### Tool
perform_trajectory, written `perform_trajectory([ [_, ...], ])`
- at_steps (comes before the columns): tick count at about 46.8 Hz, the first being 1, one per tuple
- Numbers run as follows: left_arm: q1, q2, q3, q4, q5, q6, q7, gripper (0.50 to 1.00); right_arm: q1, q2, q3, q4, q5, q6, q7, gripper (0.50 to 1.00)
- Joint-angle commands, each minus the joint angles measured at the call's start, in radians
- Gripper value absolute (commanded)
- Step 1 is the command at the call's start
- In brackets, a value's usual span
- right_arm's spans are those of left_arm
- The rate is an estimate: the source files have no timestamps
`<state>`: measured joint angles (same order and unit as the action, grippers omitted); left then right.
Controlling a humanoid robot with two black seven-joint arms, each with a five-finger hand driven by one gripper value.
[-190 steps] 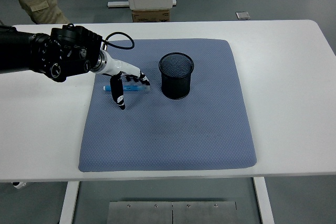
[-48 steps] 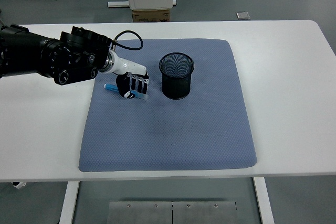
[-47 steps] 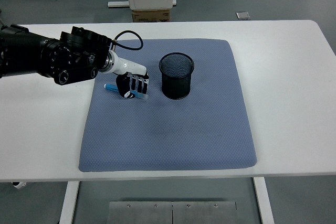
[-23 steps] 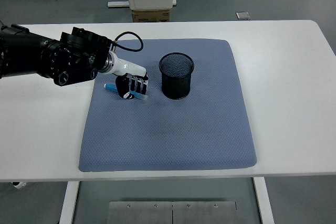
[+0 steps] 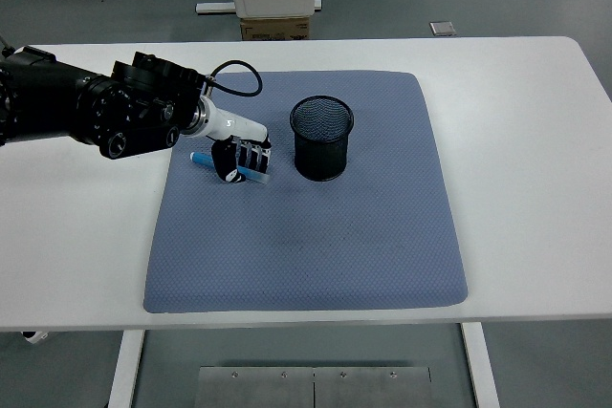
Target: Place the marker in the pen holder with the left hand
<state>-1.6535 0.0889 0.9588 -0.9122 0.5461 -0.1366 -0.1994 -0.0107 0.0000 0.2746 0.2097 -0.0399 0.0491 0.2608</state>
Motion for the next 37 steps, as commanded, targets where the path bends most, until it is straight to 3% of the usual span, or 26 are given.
perform_trajectory([
  [1, 0.0, 0.0, 0.0, 0.001, 0.0, 0.0, 0.0, 0.596, 0.0, 0.0, 0.0, 0.0, 0.0, 0.0, 0.0, 1.0],
  [26, -0.003, 0.002, 0.0, 0.003, 0.009, 0.0, 0.0, 0.502, 0.0, 0.0, 0.0, 0.0, 0.0, 0.0, 0.0, 1.0],
  [37, -0.017, 0.005, 0.0, 0.006, 0.009, -0.001, 0.0, 0.5, 0.0, 0.0, 0.0, 0.0, 0.0, 0.0, 0.0, 1.0],
])
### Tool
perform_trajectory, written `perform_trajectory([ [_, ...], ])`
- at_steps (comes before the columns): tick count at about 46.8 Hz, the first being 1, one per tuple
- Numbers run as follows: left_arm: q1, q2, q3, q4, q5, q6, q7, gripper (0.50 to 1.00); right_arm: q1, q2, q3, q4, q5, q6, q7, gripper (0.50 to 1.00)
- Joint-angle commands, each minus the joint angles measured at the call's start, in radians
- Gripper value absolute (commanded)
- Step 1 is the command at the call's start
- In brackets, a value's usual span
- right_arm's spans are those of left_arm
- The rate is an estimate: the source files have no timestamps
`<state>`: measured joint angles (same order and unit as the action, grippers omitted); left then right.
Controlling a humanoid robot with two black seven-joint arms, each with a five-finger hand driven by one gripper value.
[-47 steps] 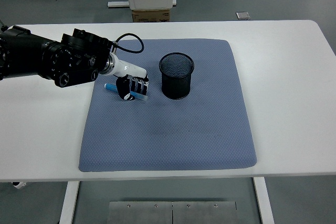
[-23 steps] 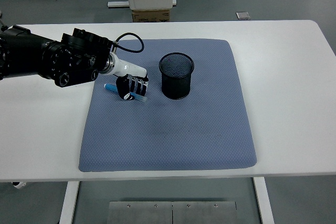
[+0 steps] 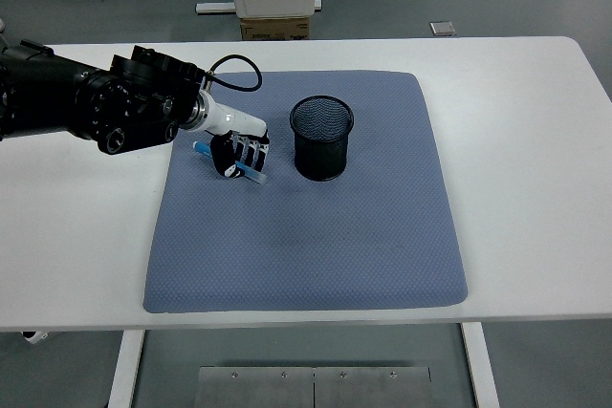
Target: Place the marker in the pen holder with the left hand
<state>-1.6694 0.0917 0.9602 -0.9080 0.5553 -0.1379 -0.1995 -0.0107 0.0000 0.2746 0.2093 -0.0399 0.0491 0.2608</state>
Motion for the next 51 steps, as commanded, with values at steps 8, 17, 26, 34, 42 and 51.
perform_trajectory([
  [8, -0.009, 0.003, -0.003, 0.001, 0.0, 0.0, 0.0, 0.5, 0.0, 0.0, 0.0, -0.001, 0.0, 0.0, 0.0, 1.0],
  [17, -0.038, 0.008, -0.009, 0.0, -0.015, -0.008, 0.0, 0.5, 0.0, 0.0, 0.0, 0.001, 0.0, 0.0, 0.0, 1.0],
  [26, -0.062, 0.016, -0.017, 0.001, -0.015, -0.009, -0.001, 0.5, 0.0, 0.0, 0.0, 0.001, 0.0, 0.0, 0.0, 1.0],
  [34, -0.092, 0.017, -0.018, 0.001, -0.017, -0.014, -0.001, 0.5, 0.0, 0.0, 0.0, 0.001, 0.0, 0.0, 0.0, 1.0],
  [42, -0.11, 0.037, -0.078, 0.001, -0.034, -0.048, -0.001, 0.5, 0.0, 0.0, 0.0, 0.001, 0.0, 0.0, 0.0, 1.0],
  [51, -0.15, 0.039, -0.121, 0.001, -0.034, -0.06, 0.0, 0.5, 0.0, 0.0, 0.0, 0.001, 0.0, 0.0, 0.0, 1.0],
])
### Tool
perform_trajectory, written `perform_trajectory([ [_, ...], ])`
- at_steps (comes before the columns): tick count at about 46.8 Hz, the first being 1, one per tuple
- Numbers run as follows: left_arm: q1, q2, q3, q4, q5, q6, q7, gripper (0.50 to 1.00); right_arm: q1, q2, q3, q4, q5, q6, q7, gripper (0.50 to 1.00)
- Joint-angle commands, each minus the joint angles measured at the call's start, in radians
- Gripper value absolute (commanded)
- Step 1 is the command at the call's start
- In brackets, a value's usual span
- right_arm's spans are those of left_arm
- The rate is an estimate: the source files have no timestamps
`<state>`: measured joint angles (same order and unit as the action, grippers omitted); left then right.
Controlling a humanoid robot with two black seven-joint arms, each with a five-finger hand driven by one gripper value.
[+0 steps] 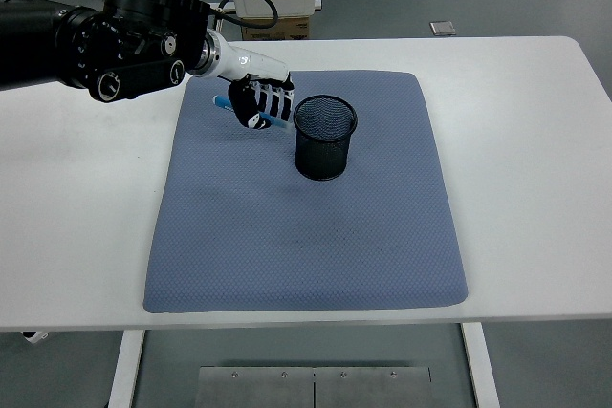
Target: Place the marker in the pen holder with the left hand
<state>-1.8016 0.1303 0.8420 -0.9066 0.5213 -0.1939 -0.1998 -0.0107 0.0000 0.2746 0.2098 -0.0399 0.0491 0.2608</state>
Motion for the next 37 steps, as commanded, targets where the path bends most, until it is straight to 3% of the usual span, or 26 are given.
perform_trajectory([
  [1, -0.022, 0.0, -0.003, 0.0, -0.001, -0.007, 0.0, 0.5, 0.0, 0.0, 0.0, 0.0, 0.0, 0.0, 0.0, 1.0],
  [16, -0.09, -0.001, -0.012, 0.0, -0.04, -0.03, 0.0, 0.5, 0.0, 0.0, 0.0, -0.001, 0.0, 0.0, 0.0, 1.0],
  [37, -0.053, -0.05, -0.132, 0.0, -0.144, -0.024, 0.0, 0.5, 0.0, 0.0, 0.0, 0.0, 0.0, 0.0, 0.0, 1.0],
])
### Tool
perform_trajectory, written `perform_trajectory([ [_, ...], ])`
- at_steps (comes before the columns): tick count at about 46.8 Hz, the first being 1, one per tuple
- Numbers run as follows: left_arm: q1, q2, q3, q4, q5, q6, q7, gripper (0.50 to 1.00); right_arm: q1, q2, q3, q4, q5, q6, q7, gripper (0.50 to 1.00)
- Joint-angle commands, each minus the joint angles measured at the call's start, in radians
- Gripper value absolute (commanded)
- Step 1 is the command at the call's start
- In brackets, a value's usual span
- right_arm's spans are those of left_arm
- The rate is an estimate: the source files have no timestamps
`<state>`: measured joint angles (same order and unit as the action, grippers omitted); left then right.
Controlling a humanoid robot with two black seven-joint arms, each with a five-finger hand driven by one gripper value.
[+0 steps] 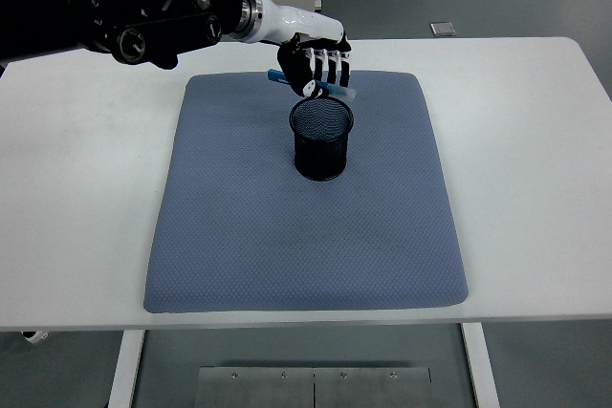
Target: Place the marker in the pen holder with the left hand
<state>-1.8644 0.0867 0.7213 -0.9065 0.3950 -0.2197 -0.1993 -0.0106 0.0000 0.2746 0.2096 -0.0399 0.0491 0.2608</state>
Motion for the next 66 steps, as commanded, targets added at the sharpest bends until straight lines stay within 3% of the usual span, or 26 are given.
perform_trajectory([
  [1, 0.011, -0.008, -0.014, 0.0, -0.027, 0.002, 0.001, 0.5, 0.0, 0.0, 0.0, 0.001, 0.0, 0.0, 0.0, 1.0],
  [33, 0.087, -0.015, -0.065, 0.0, -0.393, 0.013, -0.015, 0.5, 0.0, 0.0, 0.0, 0.001, 0.0, 0.0, 0.0, 1.0],
  [46, 0.119, -0.008, -0.063, 0.0, -0.464, 0.011, -0.058, 0.505, 0.0, 0.0, 0.0, 0.001, 0.0, 0.0, 0.0, 1.0],
  [51, 0.119, -0.002, -0.063, 0.003, -0.469, 0.013, -0.06, 0.569, 0.0, 0.0, 0.0, 0.001, 0.0, 0.0, 0.0, 1.0],
  [57, 0.12, 0.016, -0.063, 0.006, -0.47, 0.013, -0.061, 0.742, 0.0, 0.0, 0.0, 0.001, 0.0, 0.0, 0.0, 1.0],
  [66, 0.125, 0.031, -0.063, 0.008, -0.469, 0.013, -0.074, 0.833, 0.0, 0.0, 0.0, 0.001, 0.0, 0.0, 0.0, 1.0],
])
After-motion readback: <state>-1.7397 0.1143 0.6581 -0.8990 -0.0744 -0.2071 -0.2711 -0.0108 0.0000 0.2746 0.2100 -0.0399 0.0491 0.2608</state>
